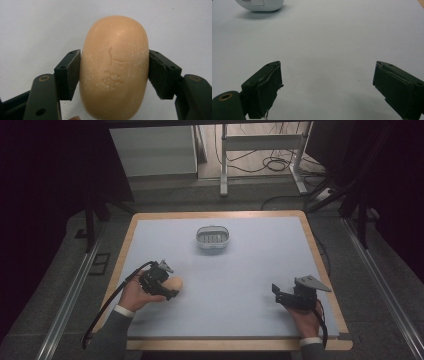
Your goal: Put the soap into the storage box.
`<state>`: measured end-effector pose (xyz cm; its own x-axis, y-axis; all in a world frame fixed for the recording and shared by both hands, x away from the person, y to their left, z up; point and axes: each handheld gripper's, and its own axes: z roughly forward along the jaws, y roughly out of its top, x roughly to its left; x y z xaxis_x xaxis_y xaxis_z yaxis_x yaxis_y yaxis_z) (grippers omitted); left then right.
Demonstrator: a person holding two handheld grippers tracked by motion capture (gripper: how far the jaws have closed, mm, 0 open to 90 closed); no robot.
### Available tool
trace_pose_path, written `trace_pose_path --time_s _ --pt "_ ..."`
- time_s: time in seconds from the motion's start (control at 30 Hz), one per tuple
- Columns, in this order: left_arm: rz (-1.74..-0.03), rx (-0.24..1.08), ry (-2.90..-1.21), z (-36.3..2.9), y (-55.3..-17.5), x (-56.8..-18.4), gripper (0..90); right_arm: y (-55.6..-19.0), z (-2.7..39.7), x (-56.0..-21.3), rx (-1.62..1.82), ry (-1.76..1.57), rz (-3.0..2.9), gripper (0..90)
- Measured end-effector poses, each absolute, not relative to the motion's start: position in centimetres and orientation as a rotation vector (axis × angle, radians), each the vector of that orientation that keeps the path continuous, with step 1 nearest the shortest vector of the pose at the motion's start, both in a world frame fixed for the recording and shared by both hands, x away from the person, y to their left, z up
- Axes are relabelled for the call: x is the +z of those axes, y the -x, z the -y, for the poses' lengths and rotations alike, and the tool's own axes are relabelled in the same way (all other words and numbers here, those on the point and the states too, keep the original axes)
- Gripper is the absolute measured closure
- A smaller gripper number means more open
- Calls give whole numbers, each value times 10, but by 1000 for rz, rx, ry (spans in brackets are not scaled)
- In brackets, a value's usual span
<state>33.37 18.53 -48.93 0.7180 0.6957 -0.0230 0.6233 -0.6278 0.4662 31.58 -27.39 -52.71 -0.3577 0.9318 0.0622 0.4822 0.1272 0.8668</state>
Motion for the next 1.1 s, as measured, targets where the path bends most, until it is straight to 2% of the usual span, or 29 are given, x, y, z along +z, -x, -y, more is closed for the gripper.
trace_pose_path --time_s 1.1 --pt "-995 214 -2466 -173 -359 -474 321 -316 274 -527 1158 -1362 -1906 86"
